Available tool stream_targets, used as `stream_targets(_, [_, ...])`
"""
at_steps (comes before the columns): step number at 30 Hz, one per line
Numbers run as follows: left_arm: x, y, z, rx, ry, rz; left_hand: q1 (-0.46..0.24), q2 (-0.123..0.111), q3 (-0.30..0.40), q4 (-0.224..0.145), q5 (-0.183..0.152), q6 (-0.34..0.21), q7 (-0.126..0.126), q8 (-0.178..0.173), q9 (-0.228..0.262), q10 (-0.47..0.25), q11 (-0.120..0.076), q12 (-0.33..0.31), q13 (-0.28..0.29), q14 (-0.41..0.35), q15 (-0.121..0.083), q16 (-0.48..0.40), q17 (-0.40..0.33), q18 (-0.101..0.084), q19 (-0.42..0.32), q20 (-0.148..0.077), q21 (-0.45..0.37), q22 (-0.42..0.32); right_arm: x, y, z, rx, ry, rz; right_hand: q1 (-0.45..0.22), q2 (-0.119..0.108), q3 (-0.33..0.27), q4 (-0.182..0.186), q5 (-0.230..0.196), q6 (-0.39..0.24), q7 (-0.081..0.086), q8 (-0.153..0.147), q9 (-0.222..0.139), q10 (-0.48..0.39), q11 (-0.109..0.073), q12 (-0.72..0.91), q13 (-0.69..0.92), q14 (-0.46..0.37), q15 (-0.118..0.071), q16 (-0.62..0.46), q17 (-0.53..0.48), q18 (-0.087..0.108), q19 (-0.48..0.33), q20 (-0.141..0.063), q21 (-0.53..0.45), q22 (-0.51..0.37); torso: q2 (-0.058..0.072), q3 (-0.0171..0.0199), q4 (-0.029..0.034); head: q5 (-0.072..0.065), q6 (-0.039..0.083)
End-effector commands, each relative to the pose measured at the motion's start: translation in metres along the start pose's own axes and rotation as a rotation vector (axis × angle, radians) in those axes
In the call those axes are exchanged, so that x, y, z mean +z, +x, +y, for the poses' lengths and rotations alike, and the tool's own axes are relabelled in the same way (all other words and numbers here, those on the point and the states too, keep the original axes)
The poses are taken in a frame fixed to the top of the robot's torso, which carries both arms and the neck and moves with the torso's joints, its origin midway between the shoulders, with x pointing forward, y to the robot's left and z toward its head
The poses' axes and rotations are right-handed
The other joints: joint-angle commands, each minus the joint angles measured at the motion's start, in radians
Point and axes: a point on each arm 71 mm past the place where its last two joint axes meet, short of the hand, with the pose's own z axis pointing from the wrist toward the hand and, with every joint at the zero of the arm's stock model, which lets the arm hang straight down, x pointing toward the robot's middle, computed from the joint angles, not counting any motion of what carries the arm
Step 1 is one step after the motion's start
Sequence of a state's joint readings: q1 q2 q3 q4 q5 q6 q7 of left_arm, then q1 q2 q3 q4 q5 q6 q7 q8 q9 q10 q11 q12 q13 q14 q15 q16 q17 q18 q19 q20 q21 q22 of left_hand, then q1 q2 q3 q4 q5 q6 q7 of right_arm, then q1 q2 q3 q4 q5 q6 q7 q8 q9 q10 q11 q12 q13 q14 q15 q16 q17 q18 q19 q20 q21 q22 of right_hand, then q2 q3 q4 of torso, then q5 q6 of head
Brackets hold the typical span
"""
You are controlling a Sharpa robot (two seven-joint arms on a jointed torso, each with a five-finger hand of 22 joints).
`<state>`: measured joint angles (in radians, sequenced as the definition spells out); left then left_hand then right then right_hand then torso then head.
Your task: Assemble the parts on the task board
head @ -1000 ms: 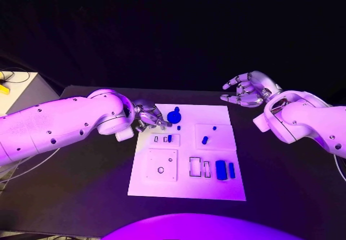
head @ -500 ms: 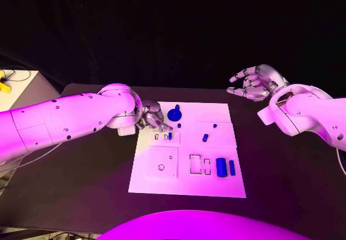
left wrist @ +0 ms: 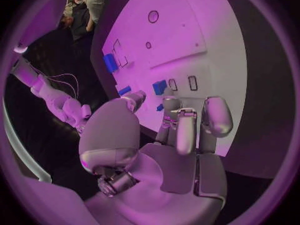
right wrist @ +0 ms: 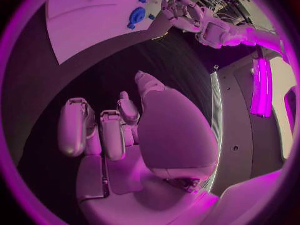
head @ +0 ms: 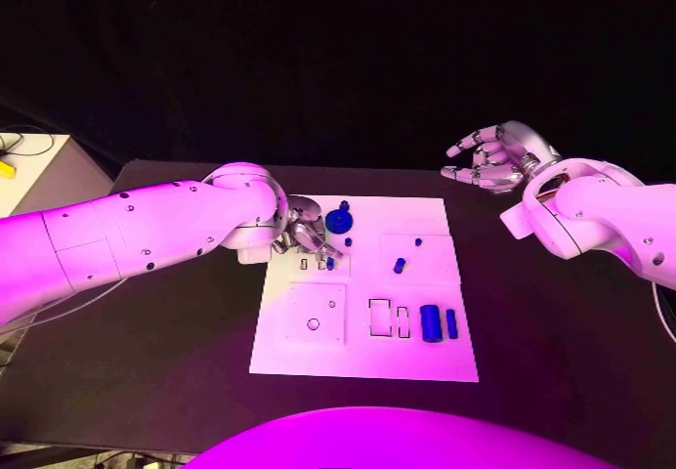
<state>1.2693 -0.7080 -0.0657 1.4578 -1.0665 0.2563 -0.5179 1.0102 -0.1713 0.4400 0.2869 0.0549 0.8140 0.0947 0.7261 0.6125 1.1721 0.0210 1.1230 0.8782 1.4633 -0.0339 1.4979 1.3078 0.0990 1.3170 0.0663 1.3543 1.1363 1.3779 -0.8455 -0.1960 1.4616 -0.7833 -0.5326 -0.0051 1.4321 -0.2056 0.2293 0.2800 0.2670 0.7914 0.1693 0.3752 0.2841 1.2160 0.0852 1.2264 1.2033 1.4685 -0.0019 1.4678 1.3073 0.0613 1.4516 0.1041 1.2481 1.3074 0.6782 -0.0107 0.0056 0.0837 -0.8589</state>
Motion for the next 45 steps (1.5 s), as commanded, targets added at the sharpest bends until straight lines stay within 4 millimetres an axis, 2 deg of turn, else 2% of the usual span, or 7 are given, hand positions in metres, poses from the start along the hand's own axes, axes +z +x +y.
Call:
stream_targets(1, [0.001, 0.002, -0.003, 0.011, 0.006, 0.026, 0.009, 0.011, 0.001, -0.004, -0.003, -0.011, -0.001, 0.002, 0.006, -0.013, 0.0, -0.007, -0.005, 0.062, -0.005, 0.0, 0.142, -0.009, -0.002, -0.001, 0.004, -0.003, 0.001, 0.002, 0.0, -0.001, 0.004, 0.022, -0.003, -0.003, 0.001, 0.005, 0.006, -0.008, -0.001, -0.006, -0.001, -0.006, -0.002, -0.006, -0.001, 0.049, 0.006, -0.006, 0.102, 0.009, -0.005, -0.001, -0.003, 0.056, 0.0, -0.0001, 0.0002, -0.001, -0.002])
stream_targets(23, [0.008, 0.003, -0.008, 0.016, 0.006, 0.047, 0.052, 0.024, 0.025, -0.018, -0.003, -0.02, 0.0, 0.0, 0.029, -0.015, 0.001, -0.008, -0.004, 0.064, -0.004, 0.003, 0.148, -0.01, 0.002, 0.0, 0.01, 0.007, 0.001, 0.004, 0.001, -0.005, 0.014, 0.041, -0.006, -0.001, 0.001, 0.007, 0.009, -0.009, 0.0, -0.006, -0.001, -0.005, -0.001, -0.005, 0.0, 0.051, 0.007, -0.003, 0.107, 0.007, -0.002, 0.0, 0.004, 0.061, 0.001, 0.001, 0.0009, -0.008, -0.014])
stream_targets(35, [0.011, 0.003, -0.005, 0.016, -0.004, 0.06, 0.067, 0.028, 0.04, -0.024, -0.003, -0.021, 0.0, -0.002, 0.037, -0.015, 0.001, -0.006, -0.001, 0.065, -0.004, 0.004, 0.151, -0.011, 0.003, 0.0, 0.011, 0.01, 0.001, 0.005, 0.001, -0.005, 0.015, 0.046, -0.008, 0.001, 0.001, 0.007, 0.009, -0.01, 0.0, -0.006, -0.002, -0.007, -0.001, -0.005, -0.002, 0.05, 0.007, -0.005, 0.104, 0.007, -0.002, 0.0, 0.002, 0.06, 0.001, -0.0001, 0.0022, -0.01, -0.014])
stream_targets(45, [0.013, 0.004, -0.006, 0.013, -0.003, 0.067, 0.079, 0.03, 0.052, -0.032, -0.003, -0.021, -0.001, -0.004, 0.043, -0.015, 0.0, -0.007, -0.001, 0.065, -0.005, 0.004, 0.152, -0.011, 0.003, 0.0, 0.012, 0.011, 0.001, 0.006, 0.002, -0.004, 0.013, 0.05, -0.008, 0.001, 0.001, 0.007, 0.009, -0.01, 0.0, -0.006, -0.002, -0.007, -0.001, -0.005, -0.002, 0.05, 0.007, -0.005, 0.104, 0.007, -0.002, 0.0, 0.002, 0.06, 0.001, 0.0007, 0.001, -0.011, -0.014])
